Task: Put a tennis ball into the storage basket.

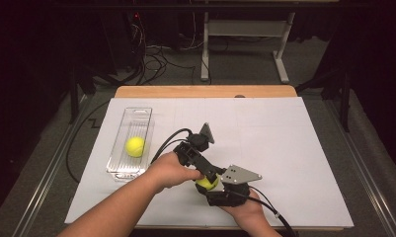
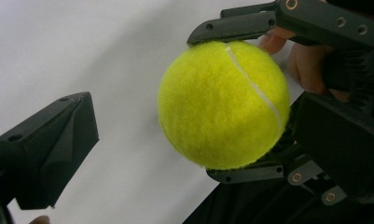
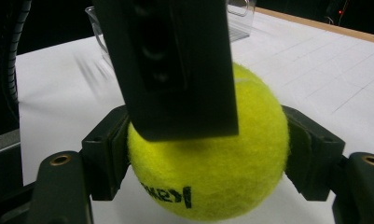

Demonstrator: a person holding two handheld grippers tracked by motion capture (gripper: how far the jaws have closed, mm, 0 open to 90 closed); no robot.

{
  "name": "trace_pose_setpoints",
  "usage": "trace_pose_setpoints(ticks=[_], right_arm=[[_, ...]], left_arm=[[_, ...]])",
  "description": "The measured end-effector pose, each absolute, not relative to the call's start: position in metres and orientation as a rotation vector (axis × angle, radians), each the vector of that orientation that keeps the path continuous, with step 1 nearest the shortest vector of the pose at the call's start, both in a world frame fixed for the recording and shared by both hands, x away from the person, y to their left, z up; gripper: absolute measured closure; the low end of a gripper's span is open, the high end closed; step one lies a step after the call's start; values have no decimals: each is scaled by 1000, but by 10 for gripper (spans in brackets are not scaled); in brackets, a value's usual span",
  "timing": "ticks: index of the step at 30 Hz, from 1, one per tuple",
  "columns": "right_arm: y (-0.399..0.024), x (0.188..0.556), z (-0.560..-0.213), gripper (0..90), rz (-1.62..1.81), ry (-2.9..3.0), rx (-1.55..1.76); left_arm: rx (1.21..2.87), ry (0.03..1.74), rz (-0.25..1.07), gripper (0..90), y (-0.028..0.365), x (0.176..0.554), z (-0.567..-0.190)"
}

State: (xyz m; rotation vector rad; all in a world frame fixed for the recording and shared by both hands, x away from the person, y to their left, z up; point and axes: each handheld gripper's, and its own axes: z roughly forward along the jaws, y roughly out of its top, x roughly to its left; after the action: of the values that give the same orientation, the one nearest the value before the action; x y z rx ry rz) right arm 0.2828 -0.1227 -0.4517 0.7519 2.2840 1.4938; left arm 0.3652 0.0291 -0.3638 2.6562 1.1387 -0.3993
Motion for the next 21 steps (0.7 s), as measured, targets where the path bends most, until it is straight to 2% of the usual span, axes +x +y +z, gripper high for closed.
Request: trace_pose_setpoints(ticks=[15,21], right_arm=[[-123,284,-450,269,1501,2280,744],[-123,284,-450,269,1508,2277,750]], left_arm=[[2645,1132,-439,38,21,366,-372],[2627,1122,-480,95,22,368,-374]])
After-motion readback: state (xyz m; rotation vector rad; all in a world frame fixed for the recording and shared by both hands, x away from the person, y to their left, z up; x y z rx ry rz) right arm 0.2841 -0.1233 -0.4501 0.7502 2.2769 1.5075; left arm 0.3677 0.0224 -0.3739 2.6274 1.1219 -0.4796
